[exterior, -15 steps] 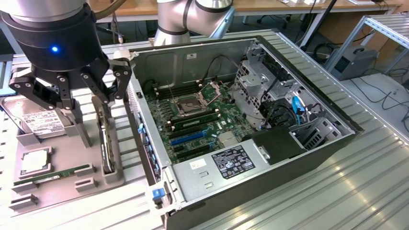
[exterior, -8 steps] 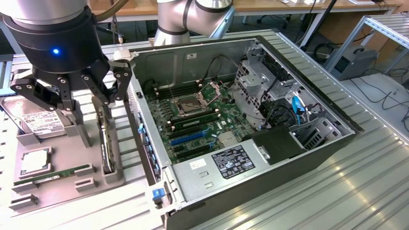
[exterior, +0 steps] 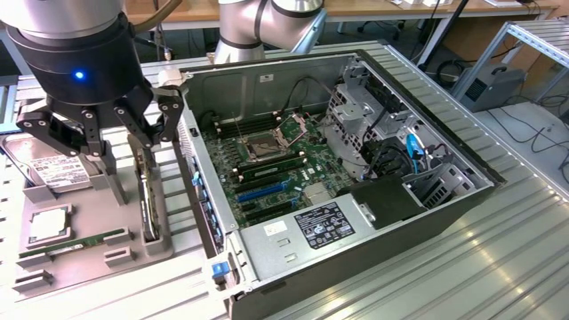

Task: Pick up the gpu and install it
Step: 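Pick up the gpu and move the gpu toward the slot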

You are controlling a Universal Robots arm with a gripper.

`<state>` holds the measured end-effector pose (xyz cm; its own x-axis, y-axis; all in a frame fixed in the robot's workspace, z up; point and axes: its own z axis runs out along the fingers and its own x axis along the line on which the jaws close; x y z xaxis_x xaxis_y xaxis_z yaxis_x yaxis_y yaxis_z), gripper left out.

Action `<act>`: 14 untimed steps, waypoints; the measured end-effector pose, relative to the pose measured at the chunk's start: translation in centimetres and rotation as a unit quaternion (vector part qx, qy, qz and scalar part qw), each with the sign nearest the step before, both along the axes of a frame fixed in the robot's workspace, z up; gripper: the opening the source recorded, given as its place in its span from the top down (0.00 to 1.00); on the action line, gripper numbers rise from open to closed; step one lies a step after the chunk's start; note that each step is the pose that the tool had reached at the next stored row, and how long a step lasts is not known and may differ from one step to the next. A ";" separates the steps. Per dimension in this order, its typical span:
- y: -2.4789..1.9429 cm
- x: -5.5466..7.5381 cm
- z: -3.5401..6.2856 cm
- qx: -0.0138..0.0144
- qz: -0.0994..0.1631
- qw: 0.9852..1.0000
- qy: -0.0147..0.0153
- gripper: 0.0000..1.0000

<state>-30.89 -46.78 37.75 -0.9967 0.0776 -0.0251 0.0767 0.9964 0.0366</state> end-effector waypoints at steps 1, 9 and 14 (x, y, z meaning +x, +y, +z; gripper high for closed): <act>0.00 0.0 -0.03 0.000 0.000 1.000 0.000 0.52; 0.00 0.0 -0.29 0.000 0.000 1.000 0.000 0.52; 0.00 0.0 -0.43 0.000 -0.001 1.000 0.000 0.52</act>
<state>-30.89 -46.77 37.32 -0.9966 0.0786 -0.0250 0.0777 0.9963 0.0365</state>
